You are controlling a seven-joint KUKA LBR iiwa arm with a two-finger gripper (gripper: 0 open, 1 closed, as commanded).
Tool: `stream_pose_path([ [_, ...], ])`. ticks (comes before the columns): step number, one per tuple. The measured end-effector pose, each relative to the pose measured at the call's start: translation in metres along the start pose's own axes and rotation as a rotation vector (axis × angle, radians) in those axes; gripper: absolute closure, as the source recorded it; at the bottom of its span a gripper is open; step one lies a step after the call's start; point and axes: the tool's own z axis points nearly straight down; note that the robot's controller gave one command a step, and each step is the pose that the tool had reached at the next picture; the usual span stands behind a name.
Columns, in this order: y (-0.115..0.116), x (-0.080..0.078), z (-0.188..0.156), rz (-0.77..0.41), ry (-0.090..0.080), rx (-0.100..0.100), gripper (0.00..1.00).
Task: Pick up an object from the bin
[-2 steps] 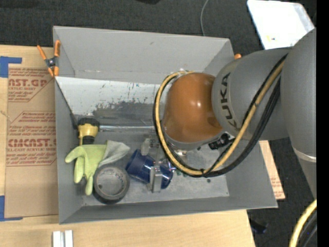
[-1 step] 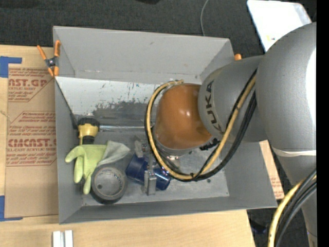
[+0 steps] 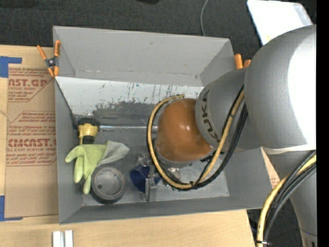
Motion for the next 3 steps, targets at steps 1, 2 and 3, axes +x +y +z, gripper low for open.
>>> stream_pose_path([
  [1, 0.0, 0.0, -0.0001, 0.001, 0.0, 0.0, 1.0],
  [2, 0.0, -0.0001, -0.0001, 0.001, 0.0, -0.001, 1.0],
  [3, 0.0, -0.0001, -0.0002, 0.001, 0.0, -0.001, 1.0],
])
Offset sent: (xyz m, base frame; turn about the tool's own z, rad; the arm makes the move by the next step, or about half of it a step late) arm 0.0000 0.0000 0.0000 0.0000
